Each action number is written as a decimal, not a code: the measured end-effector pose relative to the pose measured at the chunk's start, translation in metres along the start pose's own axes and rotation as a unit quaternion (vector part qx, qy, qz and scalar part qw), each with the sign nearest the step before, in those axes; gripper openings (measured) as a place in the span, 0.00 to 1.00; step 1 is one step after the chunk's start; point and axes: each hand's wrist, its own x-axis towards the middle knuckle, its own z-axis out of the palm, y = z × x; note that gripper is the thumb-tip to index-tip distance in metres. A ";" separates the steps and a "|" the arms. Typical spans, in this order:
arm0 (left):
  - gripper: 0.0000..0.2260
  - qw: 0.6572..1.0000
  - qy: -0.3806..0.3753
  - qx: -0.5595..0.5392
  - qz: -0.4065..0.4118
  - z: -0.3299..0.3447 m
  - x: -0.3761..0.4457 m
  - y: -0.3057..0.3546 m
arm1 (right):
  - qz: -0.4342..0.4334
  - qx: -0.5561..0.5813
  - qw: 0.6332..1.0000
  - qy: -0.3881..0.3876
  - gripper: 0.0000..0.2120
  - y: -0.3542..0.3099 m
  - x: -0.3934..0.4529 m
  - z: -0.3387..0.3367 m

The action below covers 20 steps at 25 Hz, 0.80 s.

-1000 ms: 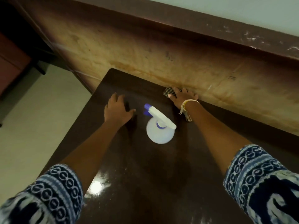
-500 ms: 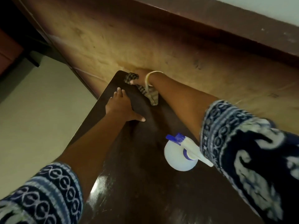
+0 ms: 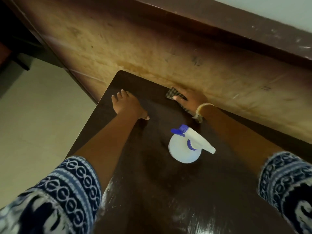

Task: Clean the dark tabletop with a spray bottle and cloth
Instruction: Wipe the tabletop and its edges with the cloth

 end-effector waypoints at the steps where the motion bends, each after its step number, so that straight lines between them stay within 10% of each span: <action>1: 0.53 1.000 0.023 0.000 0.011 0.003 -0.005 0.003 | 0.022 -0.010 0.999 0.028 0.27 0.019 -0.023 0.004; 8: 0.22 0.959 0.205 -0.081 0.179 0.066 -0.059 -0.005 | 0.203 -0.018 0.964 0.170 0.26 0.042 -0.158 0.061; 20: 0.22 0.954 0.180 -0.139 0.197 0.173 -0.189 -0.060 | 0.318 0.025 0.930 0.183 0.26 -0.098 -0.273 0.146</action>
